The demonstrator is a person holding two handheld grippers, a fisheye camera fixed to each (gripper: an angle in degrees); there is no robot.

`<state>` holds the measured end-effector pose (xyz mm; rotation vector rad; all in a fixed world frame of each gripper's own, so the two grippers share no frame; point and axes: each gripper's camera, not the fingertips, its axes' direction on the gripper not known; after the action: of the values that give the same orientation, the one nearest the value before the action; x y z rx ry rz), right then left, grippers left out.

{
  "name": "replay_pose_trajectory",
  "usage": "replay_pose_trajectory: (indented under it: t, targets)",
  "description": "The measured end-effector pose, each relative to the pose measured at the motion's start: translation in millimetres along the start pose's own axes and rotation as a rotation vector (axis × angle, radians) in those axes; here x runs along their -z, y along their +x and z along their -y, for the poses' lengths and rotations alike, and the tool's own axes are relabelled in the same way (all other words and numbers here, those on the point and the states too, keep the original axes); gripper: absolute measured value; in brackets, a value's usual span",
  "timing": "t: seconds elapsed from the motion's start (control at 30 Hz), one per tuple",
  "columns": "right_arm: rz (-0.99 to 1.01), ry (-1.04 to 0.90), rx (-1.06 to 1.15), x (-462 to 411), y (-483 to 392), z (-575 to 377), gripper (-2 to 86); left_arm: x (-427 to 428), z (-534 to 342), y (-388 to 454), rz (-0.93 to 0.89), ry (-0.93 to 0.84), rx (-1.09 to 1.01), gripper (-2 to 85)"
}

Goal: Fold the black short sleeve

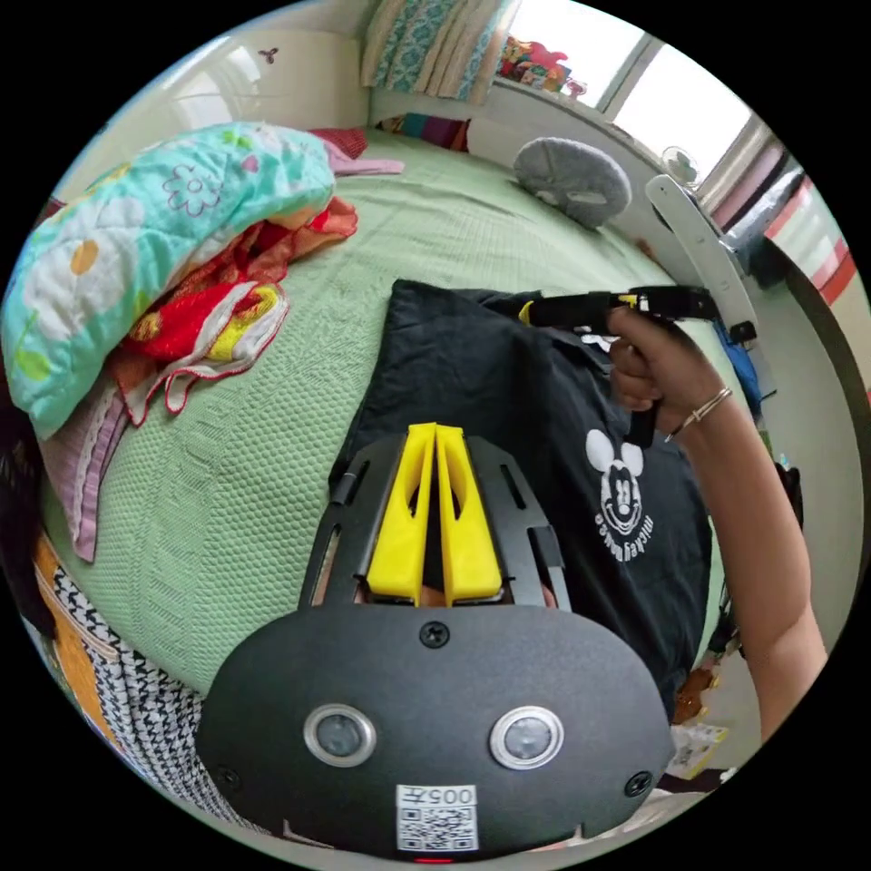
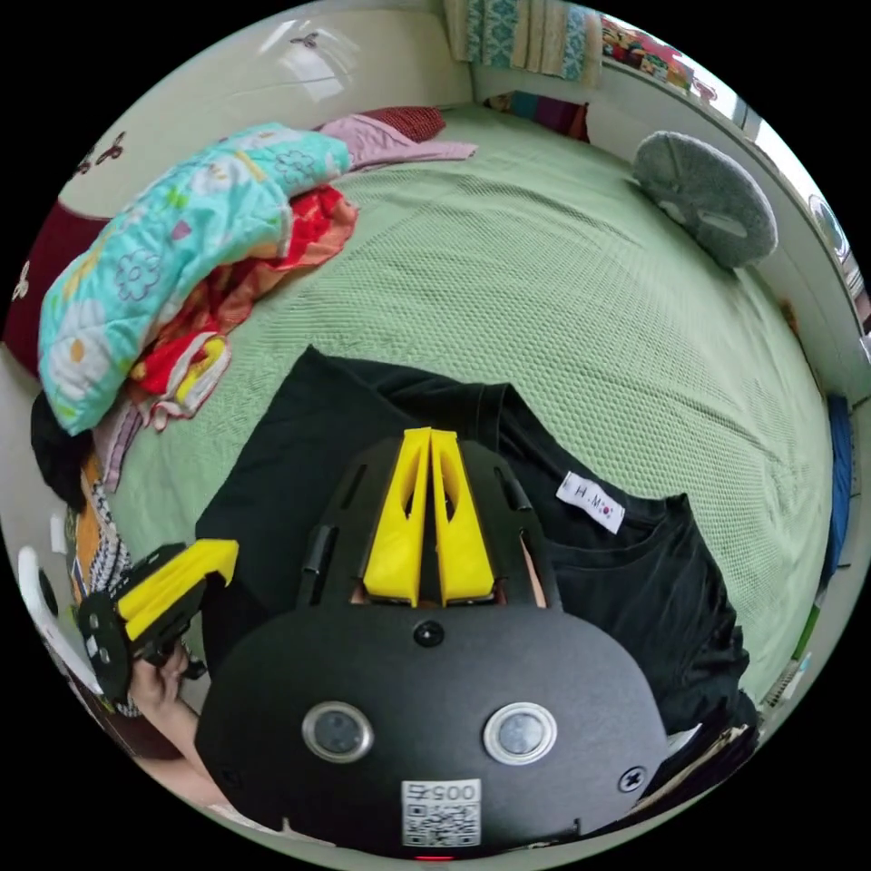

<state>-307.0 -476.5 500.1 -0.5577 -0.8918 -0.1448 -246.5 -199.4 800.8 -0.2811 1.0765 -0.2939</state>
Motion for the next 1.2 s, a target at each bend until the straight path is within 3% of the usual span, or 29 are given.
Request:
replay_pose_trajectory:
  t: [0.1, 0.27, 0.5, 0.67, 0.87, 1.0, 1.2]
  targets:
    - [-0.049, 0.004, 0.038, 18.6, -2.9, -46.3, -1.2, -8.3, 1.2, 24.7, -0.108, -0.012, -0.073, -0.7]
    - [-0.075, 0.031, -0.017, 58.7, 38.0, -133.0, -1.2, -35.5, 5.6, 65.2, -0.106, -0.107, -0.130, -0.7]
    - [-0.305, 0.041, -0.342, 140.9, 186.4, -233.0, 3.5, -53.0, 3.6, 155.6, -0.324, -0.111, -0.301, -0.1]
    - [-0.387, 0.016, -0.532, 171.8, 292.5, -263.4, 7.4, -79.6, -13.9, 227.2, -0.322, -0.188, -0.440, 3.6]
    - [-0.354, -0.196, -0.712, 138.5, 386.8, -268.3, 10.0, -95.8, -24.9, 272.7, -0.294, -0.220, -0.518, 8.0]
    - [-0.371, -0.276, -0.791, 109.0, 417.0, -280.8, 8.8, -104.2, -23.9, 279.4, -0.257, -0.226, -0.499, 7.2]
    - [-0.361, -0.056, -0.750, 151.8, 400.1, -287.0, -1.1, -104.5, -25.6, 294.6, -0.251, -0.224, -0.523, 5.9]
